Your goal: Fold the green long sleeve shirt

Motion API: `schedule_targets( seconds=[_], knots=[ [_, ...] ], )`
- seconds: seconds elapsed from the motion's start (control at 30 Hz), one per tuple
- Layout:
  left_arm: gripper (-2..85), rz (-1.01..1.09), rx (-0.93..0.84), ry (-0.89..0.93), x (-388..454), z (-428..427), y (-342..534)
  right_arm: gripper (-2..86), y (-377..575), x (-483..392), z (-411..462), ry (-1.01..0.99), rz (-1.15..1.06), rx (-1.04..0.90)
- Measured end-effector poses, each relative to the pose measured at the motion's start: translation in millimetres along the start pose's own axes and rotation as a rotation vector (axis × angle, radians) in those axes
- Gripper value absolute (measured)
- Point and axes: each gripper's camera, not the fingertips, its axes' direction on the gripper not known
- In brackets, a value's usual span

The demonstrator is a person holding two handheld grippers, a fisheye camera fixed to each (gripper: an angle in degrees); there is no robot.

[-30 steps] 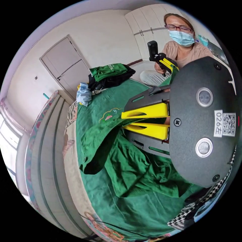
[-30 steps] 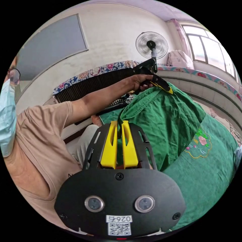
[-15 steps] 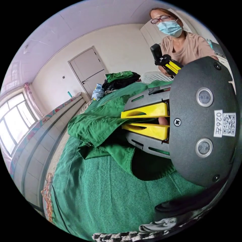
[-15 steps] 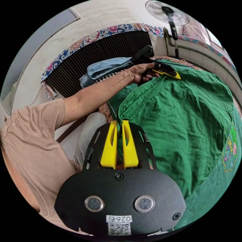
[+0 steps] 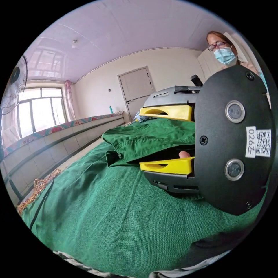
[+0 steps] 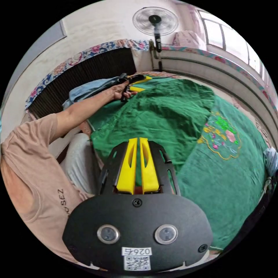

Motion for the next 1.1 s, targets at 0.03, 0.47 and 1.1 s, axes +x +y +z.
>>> schedule_targets(
  seconds=[0.03, 0.47, 1.1],
  knots=[
    [11.1, 0.020, -0.057, -0.072, 13, 13, -1, -0.4, 5, 25, 8, 0.078, 0.035, -0.036],
    [7.6, 0.913, -0.097, -1.347, 178, 130, 158, -0.9, 33, 126, 52, -0.111, 0.215, -0.226],
    [-0.3, 0.674, -0.389, -0.903, 114, 200, 124, -1.2, -224, 255, 212, 0.476, 0.055, -0.256]
  ],
)
